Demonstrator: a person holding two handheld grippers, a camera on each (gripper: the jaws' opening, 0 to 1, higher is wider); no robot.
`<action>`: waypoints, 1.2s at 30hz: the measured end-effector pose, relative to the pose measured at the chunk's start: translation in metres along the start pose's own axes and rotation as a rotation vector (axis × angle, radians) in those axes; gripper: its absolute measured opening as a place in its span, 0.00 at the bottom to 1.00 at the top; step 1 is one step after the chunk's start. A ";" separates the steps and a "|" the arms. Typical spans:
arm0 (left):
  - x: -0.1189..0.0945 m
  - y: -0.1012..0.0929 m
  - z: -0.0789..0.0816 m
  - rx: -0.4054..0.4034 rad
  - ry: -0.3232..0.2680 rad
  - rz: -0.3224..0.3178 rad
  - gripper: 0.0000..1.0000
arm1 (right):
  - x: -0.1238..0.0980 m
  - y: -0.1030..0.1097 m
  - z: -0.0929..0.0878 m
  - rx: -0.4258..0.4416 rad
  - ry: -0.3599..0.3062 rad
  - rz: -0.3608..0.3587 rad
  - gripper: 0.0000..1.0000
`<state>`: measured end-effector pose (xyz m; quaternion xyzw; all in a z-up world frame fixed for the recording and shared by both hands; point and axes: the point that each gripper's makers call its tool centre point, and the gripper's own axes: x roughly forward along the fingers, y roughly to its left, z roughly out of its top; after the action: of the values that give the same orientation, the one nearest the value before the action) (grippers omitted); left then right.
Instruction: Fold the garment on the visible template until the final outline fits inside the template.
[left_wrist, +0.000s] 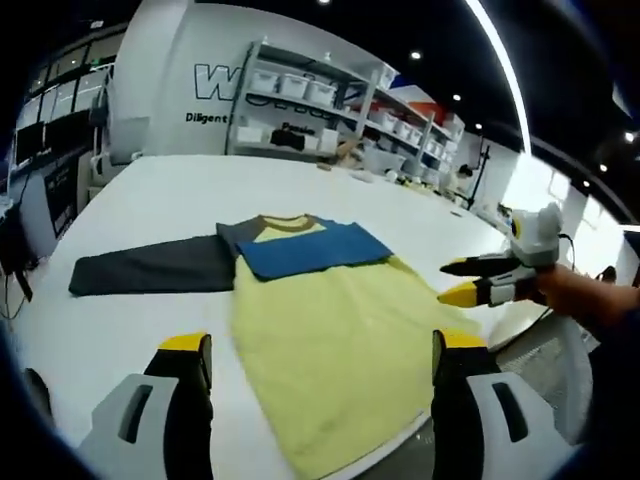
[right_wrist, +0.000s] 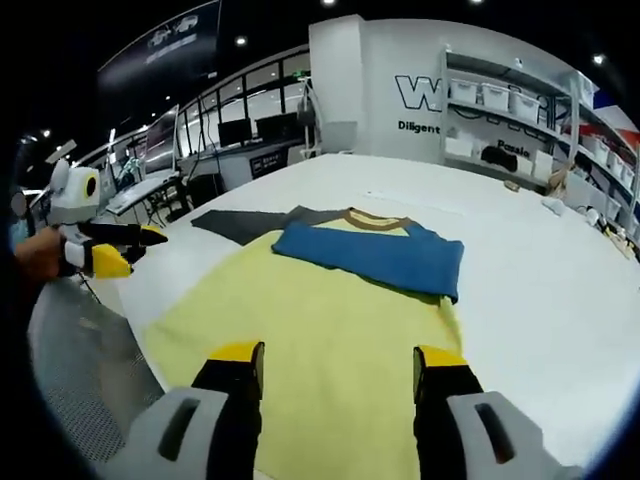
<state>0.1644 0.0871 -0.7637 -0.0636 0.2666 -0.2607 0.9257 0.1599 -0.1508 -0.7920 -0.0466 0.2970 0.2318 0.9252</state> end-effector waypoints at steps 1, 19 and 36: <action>-0.001 0.010 0.002 -0.002 -0.005 0.021 0.87 | 0.000 0.000 0.000 -0.001 0.000 0.000 0.59; 0.005 0.186 0.019 -0.165 -0.071 0.311 0.80 | 0.000 -0.003 -0.005 0.000 0.019 -0.009 0.57; 0.034 0.265 0.015 -0.332 -0.070 0.429 0.73 | 0.001 -0.010 -0.010 0.011 0.044 -0.035 0.56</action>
<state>0.3158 0.2958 -0.8347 -0.1656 0.2811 -0.0093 0.9452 0.1596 -0.1611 -0.8014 -0.0517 0.3177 0.2129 0.9225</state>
